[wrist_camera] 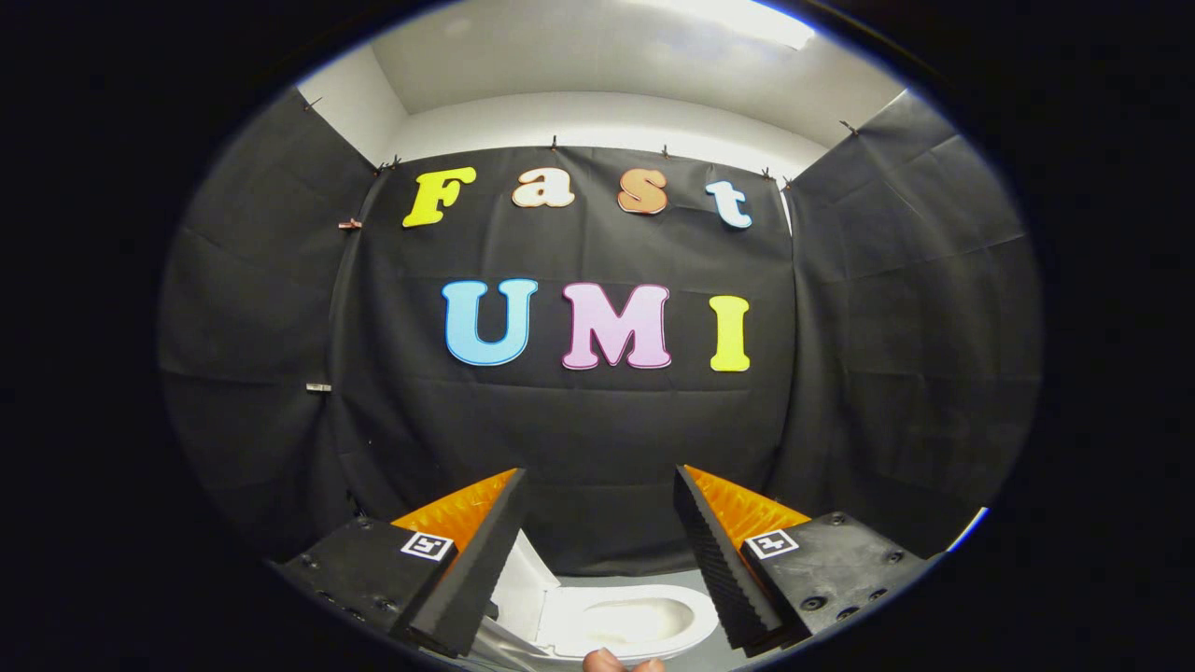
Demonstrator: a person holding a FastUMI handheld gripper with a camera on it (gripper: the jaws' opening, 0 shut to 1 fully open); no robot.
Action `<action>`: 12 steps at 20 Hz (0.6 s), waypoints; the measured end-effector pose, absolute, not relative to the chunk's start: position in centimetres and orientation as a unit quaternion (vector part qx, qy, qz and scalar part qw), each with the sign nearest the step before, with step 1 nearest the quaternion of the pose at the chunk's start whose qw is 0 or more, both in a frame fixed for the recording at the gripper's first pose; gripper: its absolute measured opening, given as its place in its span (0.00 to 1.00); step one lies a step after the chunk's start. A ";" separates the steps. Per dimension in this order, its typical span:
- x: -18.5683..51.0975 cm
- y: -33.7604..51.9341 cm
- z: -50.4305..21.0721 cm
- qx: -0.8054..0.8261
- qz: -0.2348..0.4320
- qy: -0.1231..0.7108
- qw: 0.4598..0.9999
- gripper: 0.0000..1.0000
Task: Open the toilet lid.
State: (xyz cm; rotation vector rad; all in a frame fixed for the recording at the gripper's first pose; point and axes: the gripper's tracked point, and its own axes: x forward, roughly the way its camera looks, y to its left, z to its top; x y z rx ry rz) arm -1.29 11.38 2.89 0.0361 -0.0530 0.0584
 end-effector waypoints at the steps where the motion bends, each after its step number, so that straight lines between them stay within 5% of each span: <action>1: -1.4 11.3 3.0 0.017 0.028 -0.028 0.999 0.98; 12: -1.3 11.4 2.6 0.007 0.029 -0.024 0.999 0.98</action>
